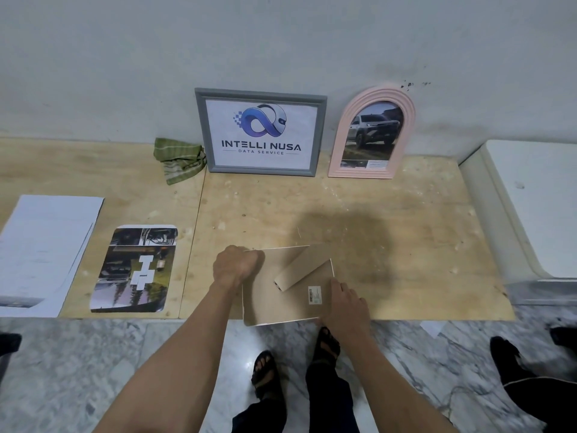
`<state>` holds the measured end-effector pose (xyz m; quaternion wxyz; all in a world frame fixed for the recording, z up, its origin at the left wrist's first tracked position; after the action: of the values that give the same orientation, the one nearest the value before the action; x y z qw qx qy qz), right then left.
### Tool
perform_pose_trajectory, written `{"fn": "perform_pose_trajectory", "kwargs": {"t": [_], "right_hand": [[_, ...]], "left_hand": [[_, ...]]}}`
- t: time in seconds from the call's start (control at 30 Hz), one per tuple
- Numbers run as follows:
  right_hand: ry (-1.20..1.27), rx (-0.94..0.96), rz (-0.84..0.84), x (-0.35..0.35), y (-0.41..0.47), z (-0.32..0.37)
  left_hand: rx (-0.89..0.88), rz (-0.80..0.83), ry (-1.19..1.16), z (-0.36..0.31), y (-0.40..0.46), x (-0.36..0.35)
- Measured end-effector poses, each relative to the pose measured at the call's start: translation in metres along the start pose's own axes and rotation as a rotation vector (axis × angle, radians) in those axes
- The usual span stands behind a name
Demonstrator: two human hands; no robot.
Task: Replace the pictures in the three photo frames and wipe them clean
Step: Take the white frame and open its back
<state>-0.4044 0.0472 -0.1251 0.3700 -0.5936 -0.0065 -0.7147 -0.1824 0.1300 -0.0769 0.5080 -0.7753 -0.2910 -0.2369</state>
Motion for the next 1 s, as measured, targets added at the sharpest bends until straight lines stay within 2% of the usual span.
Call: {"fn": "perform_pose_trajectory", "kwargs": {"t": [0.17,0.3,0.6,1.0], "right_hand": [[0.001,0.000,0.014,0.000,0.000,0.000],[0.010,-0.015,0.008,0.000,-0.001,0.002],[0.058,-0.025,0.004,-0.001,-0.001,-0.001],[0.089,-0.057,0.023,-0.003,-0.001,0.001]], "left_hand": [[0.031,0.062,-0.154,0.016,0.011,0.000],[0.018,0.178,-0.158,0.034,0.028,-0.005],[0.011,0.166,-0.366,0.045,0.034,-0.007],[-0.004,0.179,-0.419,0.063,0.025,-0.013]]}}
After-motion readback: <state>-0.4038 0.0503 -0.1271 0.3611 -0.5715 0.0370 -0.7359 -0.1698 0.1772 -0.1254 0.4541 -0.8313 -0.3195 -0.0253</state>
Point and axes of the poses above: each hand's wrist, its own y-axis towards the middle knuckle, its own x-axis out of the back of the hand, z = x × y, the point moved 2 cm from there along y, towards the middle knuckle, and after that the axes turned 9 degrees about y, right-handed, at the moved point
